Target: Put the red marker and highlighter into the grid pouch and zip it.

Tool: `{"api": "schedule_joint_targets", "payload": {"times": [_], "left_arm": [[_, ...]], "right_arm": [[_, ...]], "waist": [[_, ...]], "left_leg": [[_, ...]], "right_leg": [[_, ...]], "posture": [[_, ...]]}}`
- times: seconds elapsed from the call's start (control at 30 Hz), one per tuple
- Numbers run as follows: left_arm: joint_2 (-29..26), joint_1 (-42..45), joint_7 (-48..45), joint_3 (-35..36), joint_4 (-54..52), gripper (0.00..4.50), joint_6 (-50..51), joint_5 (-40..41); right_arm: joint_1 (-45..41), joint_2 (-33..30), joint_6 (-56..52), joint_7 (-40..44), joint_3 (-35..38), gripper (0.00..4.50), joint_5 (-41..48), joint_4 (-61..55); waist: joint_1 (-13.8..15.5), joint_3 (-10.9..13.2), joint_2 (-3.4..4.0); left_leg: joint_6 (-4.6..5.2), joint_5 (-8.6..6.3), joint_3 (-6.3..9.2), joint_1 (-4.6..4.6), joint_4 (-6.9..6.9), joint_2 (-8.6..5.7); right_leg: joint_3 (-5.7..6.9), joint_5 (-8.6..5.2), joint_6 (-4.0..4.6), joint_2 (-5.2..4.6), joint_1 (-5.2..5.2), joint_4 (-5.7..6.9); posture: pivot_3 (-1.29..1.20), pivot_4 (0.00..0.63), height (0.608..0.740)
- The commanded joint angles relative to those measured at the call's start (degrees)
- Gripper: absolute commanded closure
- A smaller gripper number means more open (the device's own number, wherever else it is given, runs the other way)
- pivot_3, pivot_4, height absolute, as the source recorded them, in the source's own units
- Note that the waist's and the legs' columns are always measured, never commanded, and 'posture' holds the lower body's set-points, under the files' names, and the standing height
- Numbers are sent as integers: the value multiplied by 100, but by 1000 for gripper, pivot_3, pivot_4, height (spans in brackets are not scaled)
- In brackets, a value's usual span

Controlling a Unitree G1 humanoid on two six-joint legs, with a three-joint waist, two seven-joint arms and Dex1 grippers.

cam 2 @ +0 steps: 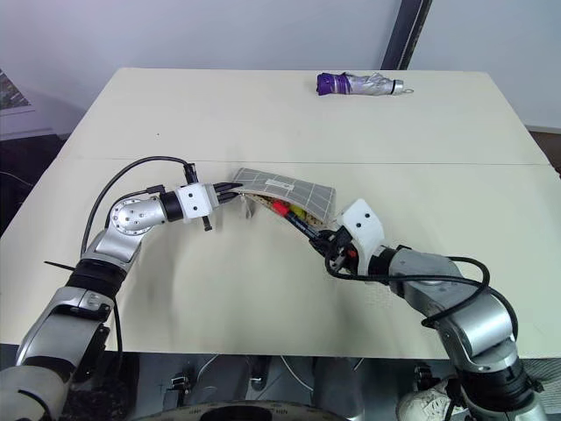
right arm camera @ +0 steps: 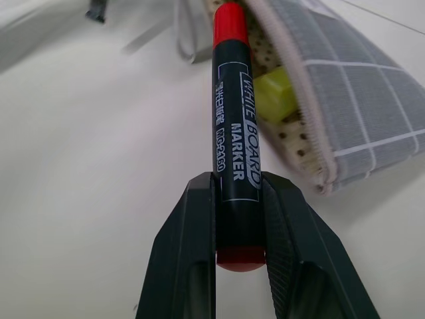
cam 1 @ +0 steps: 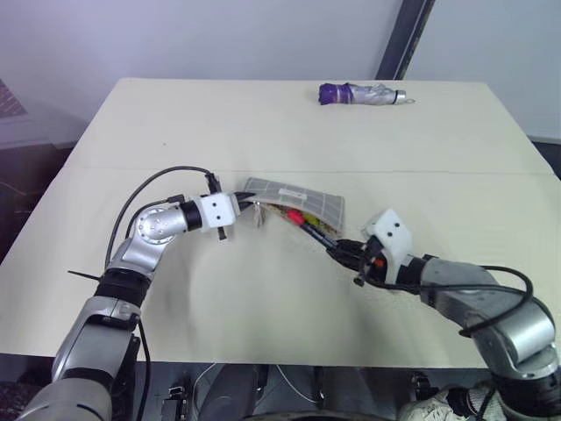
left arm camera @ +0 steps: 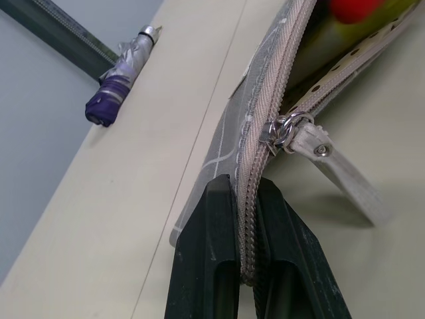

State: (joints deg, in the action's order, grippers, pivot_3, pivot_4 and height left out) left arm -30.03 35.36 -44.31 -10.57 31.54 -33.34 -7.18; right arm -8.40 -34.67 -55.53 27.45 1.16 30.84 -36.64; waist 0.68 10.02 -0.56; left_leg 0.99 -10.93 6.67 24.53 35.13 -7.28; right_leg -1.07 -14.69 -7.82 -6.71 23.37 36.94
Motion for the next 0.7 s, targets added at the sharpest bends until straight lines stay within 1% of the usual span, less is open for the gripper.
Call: {"api": "schedule_joint_targets", "payload": {"times": [0.03,0.13,0.23,0.3,0.43,0.5,0.63,0.7], "left_arm": [[-54,51,23,42,-129,4500,-140,51],[-30,45,-16,40,-198,4500,-120,103],[33,-7,-128,1,-378,4500,-83,205],[79,-43,-136,-22,-499,4500,-16,198],[129,-104,-155,-29,-621,4500,61,167],[151,-123,-172,-45,-712,4500,104,171],[181,-124,-112,-79,-784,4500,170,74],[194,-181,-145,-122,-867,4500,167,91]], "right_arm": [[-209,-65,-20,-79,100,4091,-43,24],[-359,-286,-52,-169,-235,4091,-397,128],[-667,-204,-215,-328,-443,4091,-489,157],[-882,34,-299,-386,-444,4091,-348,88],[-1080,13,-524,-406,-536,4091,-402,62],[-1252,56,-792,-565,-686,4091,-506,180],[-1514,645,-994,-1078,-791,4091,-720,537],[-1657,795,-943,-1167,-910,4091,-860,677]], "waist": [[0,0,0],[4,0,0],[1,1,2],[-12,1,1],[-2,1,1],[-3,1,1],[-7,1,2],[-7,1,2]], "left_leg": [[1,0,0,0,0,-4],[1,0,0,0,1,-5],[0,-1,0,0,2,-4],[0,0,0,0,1,-2],[1,0,1,0,-2,0],[2,0,0,0,-2,-5],[1,1,1,0,1,-4],[1,1,2,0,0,-2]], "right_leg": [[0,0,0,1,0,0],[0,0,0,0,-1,-1],[1,0,0,-2,0,1],[1,0,0,-1,0,1],[1,0,0,0,2,1],[0,0,0,0,1,1],[0,1,1,0,2,3],[0,1,1,1,3,6]], "posture": [[0,150,740],[0,150,740],[0,150,740],[0,150,740],[0,150,740],[0,150,740],[0,150,740],[0,150,740]]}}
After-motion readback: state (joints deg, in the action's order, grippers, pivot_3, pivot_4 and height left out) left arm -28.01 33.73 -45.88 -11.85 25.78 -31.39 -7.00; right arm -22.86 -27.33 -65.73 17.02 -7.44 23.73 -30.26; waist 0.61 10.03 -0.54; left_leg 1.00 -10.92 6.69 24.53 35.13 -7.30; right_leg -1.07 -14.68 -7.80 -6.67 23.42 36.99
